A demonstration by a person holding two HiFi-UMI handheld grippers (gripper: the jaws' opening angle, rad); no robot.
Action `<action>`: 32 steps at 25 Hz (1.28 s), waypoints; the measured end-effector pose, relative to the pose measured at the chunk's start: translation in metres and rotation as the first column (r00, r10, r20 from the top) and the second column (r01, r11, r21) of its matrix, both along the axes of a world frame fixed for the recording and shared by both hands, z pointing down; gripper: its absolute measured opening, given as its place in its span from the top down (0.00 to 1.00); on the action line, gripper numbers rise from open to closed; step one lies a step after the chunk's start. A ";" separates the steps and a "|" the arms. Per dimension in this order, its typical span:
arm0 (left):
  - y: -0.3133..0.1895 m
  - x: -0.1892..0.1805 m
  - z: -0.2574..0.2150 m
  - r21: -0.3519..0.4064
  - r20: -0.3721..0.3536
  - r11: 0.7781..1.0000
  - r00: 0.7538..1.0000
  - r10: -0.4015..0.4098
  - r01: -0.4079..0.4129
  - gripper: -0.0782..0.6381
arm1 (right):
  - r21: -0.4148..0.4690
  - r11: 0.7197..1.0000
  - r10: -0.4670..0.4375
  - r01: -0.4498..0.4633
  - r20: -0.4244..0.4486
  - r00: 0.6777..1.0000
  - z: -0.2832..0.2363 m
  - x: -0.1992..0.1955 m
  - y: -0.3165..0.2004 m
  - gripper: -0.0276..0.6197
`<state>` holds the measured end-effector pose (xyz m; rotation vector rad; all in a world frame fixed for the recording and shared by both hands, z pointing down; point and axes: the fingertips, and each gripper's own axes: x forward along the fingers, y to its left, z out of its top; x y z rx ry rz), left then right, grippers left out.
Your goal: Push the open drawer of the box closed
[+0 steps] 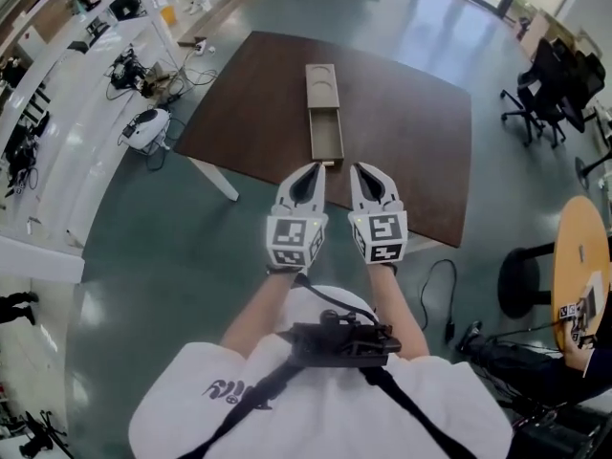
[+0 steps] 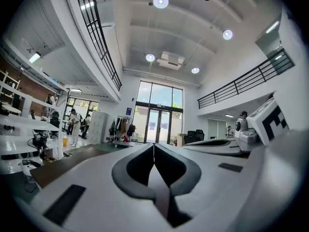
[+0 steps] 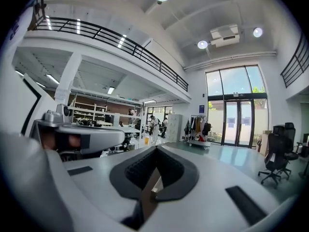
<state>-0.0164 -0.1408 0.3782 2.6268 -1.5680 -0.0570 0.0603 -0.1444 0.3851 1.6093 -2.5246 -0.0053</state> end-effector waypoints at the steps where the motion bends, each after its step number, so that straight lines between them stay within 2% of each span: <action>1: -0.014 -0.003 -0.001 0.005 0.000 1.000 1.000 0.007 -0.007 0.88 | -0.004 1.000 0.009 -0.009 0.000 1.000 0.002 -0.003 -0.014 0.96; 5: -0.059 -0.016 0.011 0.003 0.013 0.999 0.999 0.049 -0.050 0.88 | -0.026 0.998 0.058 -0.057 0.009 0.998 0.018 -0.012 -0.061 0.96; 10: -0.104 -0.028 0.048 -0.081 0.023 0.995 0.998 0.064 -0.062 0.88 | -0.111 0.989 0.091 -0.093 -0.021 0.996 0.062 -0.016 -0.094 0.96; 16: -0.130 -0.017 0.081 -0.151 0.041 0.984 0.994 0.099 -0.092 0.88 | -0.230 0.962 0.141 -0.145 -0.033 0.989 0.121 0.004 -0.112 0.96; 20: -0.148 -0.022 0.115 -0.219 0.036 0.972 0.994 0.099 -0.089 0.88 | -0.317 0.936 0.149 -0.152 -0.032 0.988 0.166 0.000 -0.123 0.96; 25: -0.156 -0.011 0.152 -0.286 0.046 0.954 0.993 0.113 -0.095 0.88 | -0.407 0.901 0.147 -0.148 -0.035 0.989 0.215 0.001 -0.128 0.96; 30: -0.168 -0.005 0.173 -0.326 0.059 0.942 0.992 0.109 -0.084 0.88 | -0.512 0.849 0.151 -0.134 -0.009 0.989 0.258 0.002 -0.129 0.96; 32: -0.172 -0.007 0.180 -0.340 0.062 0.937 0.992 0.107 -0.079 0.88 | -0.547 0.828 0.168 -0.125 0.029 0.985 0.268 -0.001 -0.131 0.96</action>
